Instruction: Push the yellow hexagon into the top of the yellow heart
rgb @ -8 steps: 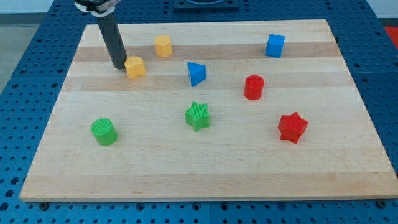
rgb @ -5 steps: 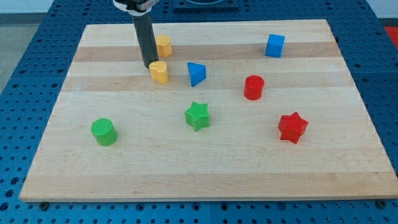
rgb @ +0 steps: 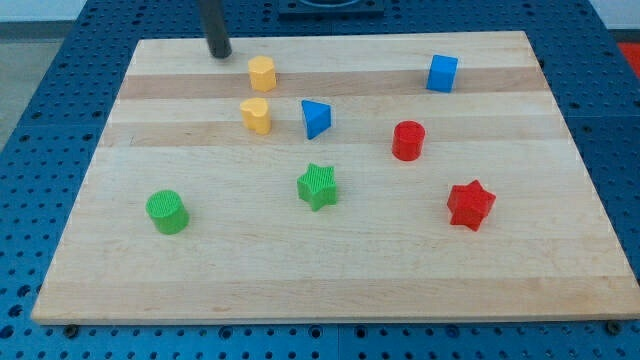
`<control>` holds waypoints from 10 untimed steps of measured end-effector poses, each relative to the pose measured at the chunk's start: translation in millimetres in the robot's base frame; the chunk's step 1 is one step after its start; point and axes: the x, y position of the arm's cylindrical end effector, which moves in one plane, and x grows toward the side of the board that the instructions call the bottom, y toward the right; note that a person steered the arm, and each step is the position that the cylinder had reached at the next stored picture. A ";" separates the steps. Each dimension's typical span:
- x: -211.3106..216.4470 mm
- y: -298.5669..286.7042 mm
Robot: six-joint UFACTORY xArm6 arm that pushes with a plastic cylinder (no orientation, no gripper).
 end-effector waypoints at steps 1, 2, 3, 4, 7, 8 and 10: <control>-3.5 8.0; 25.1 47.0; 38.4 45.2; 50.9 43.7; 79.3 43.5; 82.3 43.4; 99.9 38.6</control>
